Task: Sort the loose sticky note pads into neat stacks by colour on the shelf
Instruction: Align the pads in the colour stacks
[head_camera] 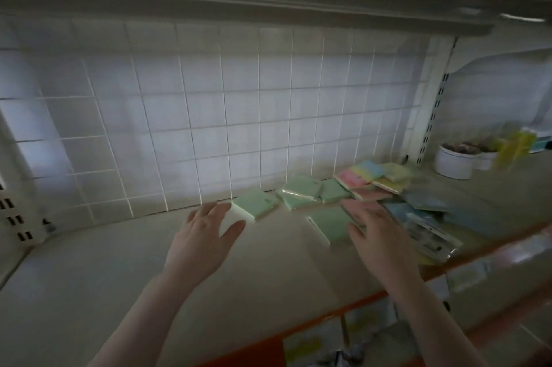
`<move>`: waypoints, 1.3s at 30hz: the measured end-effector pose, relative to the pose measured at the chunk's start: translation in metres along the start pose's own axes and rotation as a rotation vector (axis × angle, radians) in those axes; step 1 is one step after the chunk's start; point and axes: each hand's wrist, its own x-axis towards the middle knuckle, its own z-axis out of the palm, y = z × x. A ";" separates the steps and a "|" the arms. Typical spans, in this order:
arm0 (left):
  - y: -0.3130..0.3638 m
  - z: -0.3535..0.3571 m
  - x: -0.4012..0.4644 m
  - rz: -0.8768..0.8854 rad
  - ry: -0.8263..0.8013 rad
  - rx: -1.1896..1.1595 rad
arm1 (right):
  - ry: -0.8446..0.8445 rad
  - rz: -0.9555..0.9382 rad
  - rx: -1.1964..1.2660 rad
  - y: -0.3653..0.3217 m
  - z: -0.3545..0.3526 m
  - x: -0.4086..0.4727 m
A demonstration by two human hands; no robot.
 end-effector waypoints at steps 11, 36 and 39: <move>0.014 0.054 0.037 -0.017 -0.323 0.292 | -0.331 -0.305 -0.002 0.034 0.027 0.046; 0.026 0.046 0.022 0.090 -0.084 0.348 | -0.466 -0.286 0.256 0.048 0.034 0.074; 0.025 0.042 0.010 0.086 -0.047 0.345 | -0.476 -0.311 0.204 0.049 0.033 0.072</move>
